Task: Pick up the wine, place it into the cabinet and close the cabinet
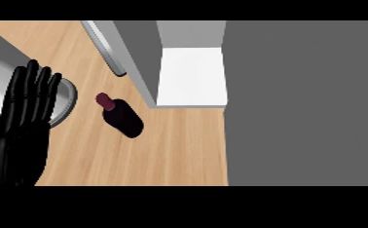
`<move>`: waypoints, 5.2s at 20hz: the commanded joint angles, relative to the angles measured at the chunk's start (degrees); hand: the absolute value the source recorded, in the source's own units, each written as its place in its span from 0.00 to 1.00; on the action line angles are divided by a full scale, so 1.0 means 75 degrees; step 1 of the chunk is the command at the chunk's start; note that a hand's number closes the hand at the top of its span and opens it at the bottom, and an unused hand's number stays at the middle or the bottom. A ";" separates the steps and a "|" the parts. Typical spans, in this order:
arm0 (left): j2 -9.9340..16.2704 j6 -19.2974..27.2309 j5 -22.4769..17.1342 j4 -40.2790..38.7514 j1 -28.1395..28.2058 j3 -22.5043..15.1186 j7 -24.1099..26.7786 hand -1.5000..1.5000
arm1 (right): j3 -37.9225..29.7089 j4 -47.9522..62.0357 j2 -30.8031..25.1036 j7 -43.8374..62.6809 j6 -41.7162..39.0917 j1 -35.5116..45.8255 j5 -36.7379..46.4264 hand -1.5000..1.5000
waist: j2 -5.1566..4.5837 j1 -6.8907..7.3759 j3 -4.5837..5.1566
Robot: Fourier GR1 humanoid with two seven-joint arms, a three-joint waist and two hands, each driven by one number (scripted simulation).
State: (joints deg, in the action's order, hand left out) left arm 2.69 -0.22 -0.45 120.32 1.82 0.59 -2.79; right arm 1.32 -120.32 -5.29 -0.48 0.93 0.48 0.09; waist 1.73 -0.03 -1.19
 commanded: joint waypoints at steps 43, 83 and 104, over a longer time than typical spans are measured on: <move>-0.0189 0.4053 0.0092 -0.2023 -0.2630 -0.1090 -0.1579 0.00 | -0.0117 -0.2344 -0.0135 0.2861 -0.1748 -0.1096 -0.2053 0.00 | -0.0219 0.0004 0.0157; 0.0120 0.1546 -0.1410 -0.4536 0.0141 0.0690 0.1891 0.00 | -0.0316 -0.1993 0.0127 0.3365 -0.1713 -0.0259 -0.1990 0.00 | -0.0230 0.0012 0.0159; -0.0109 0.0703 -0.1631 -0.8910 -0.1483 0.1216 0.4353 0.00 | -0.0080 -0.2140 0.0413 0.2921 -0.1983 -0.0845 -0.1502 0.00 | -0.0233 -0.0028 0.0160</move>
State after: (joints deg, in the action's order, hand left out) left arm 2.67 5.98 -12.63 60.25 -6.46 9.33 25.89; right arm -0.45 -136.22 -3.19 22.14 -14.21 -5.59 -12.67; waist -0.01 -0.21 0.01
